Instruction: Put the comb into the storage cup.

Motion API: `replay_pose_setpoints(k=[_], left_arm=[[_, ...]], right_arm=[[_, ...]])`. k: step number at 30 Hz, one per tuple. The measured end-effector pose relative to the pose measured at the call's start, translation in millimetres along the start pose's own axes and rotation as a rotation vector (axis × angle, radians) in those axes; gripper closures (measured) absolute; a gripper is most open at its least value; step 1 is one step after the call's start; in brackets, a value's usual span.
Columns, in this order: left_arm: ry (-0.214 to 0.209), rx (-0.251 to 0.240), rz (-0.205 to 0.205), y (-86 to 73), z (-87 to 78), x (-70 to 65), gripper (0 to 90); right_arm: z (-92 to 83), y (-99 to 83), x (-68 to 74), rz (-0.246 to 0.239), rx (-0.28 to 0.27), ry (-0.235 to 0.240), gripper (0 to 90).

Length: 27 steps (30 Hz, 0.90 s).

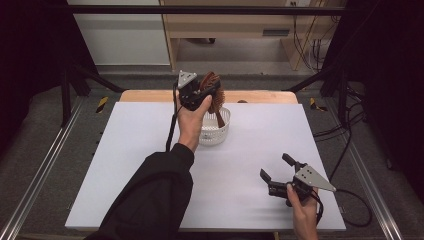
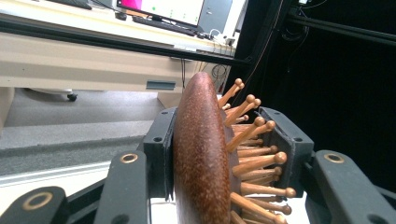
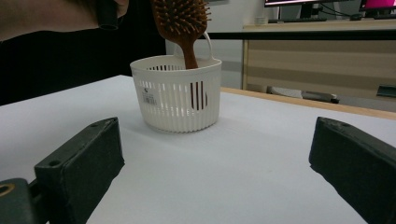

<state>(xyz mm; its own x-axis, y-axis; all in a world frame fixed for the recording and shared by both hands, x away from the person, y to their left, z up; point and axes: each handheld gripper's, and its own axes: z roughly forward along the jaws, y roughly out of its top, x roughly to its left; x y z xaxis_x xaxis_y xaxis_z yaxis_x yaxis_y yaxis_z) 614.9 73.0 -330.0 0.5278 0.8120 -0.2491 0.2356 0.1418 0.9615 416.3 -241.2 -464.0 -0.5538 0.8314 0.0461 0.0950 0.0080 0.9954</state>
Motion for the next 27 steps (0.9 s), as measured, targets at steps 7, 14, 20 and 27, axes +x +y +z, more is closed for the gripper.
replay_pose_setpoints(k=[7, 14, 20, 27], left_arm=[[-0.002, 0.005, 0.002, -3.6, 2.0, -1.3, 49.8], [-0.004, 0.008, 0.006, -6.1, 3.6, -1.9, 49.7], [-0.007, 0.009, 0.012, -8.2, 4.1, -2.1, 49.7], [-0.007, 0.015, 0.013, -12.1, 5.1, -1.1, 49.6]], right_arm=[[-0.2, 0.0, -0.1, 0.002, -0.001, 0.001, 3.0], [-0.3, 0.0, -0.1, 0.003, 0.001, 0.001, 3.0], [-0.1, -0.1, 0.1, 0.005, 0.001, 0.003, 3.0], [-0.1, -0.3, -0.2, 0.005, 0.002, 0.003, 3.0]])
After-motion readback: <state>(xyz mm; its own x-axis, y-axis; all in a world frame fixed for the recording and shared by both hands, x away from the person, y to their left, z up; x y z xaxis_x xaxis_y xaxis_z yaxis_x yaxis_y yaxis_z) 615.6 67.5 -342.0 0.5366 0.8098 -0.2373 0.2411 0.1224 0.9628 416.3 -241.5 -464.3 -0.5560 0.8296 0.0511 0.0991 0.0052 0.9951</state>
